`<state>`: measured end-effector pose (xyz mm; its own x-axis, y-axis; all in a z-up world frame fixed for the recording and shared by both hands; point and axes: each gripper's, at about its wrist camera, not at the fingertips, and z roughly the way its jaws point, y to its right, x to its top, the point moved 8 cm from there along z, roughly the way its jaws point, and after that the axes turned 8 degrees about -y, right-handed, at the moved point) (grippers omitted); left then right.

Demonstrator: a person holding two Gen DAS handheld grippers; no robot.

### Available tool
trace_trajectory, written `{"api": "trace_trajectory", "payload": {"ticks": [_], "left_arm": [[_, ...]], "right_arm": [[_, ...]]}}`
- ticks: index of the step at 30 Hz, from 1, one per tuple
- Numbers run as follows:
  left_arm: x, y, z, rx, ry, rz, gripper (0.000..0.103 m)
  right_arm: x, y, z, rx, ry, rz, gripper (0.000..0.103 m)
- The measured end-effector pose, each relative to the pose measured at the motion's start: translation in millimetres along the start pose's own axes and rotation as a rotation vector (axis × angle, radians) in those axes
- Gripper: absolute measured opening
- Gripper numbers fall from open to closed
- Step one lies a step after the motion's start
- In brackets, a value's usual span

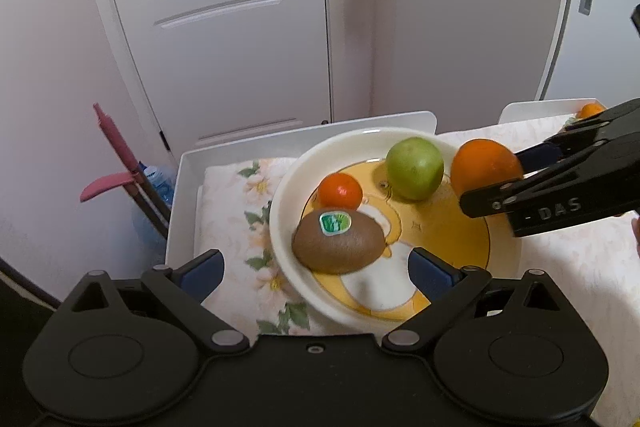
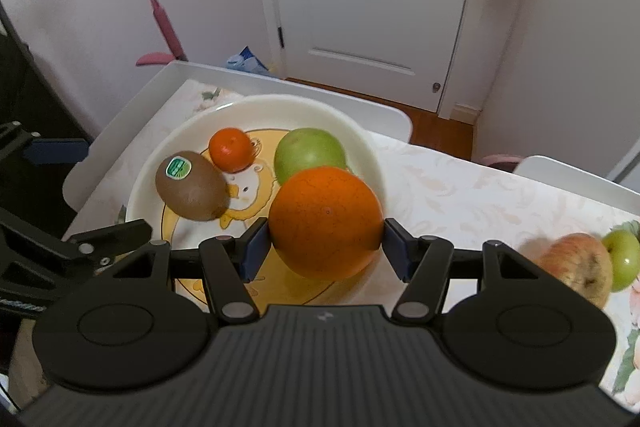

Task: Organize fruits
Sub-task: 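Lower the large orange into the bowl and open the right gripper, then grasp the red apple with the left gripper while the right gripper approaches the tangerine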

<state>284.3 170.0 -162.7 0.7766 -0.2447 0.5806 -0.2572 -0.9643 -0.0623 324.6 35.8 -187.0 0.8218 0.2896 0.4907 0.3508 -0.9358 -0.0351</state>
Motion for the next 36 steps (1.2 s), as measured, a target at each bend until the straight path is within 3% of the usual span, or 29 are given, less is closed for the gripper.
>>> {"api": "trace_trajectory", "payload": {"ticks": [9,10,13,25,36], "left_arm": [[-11,-4,-1,-0.002,-0.005,-0.009,0.1],[-11,-3,-2,-0.001,-0.004,-0.008,0.1],[-11,-2,-3,-0.004,0.001,-0.007,0.1],[-9,5,-21,-0.002,0.029,-0.009,0.1],[-1,25,-56,0.032,0.08,-0.047,0.103]], "right_arm": [[-1,-7,11,-0.009,0.003,-0.033,0.077],[0,-7,9,-0.015,0.019,-0.036,0.08],[3,-6,-4,-0.037,0.074,-0.035,0.103],[-7,11,-39,-0.038,0.113,0.039,0.103],[-30,34,-95,-0.067,0.151,0.095,0.103]]}}
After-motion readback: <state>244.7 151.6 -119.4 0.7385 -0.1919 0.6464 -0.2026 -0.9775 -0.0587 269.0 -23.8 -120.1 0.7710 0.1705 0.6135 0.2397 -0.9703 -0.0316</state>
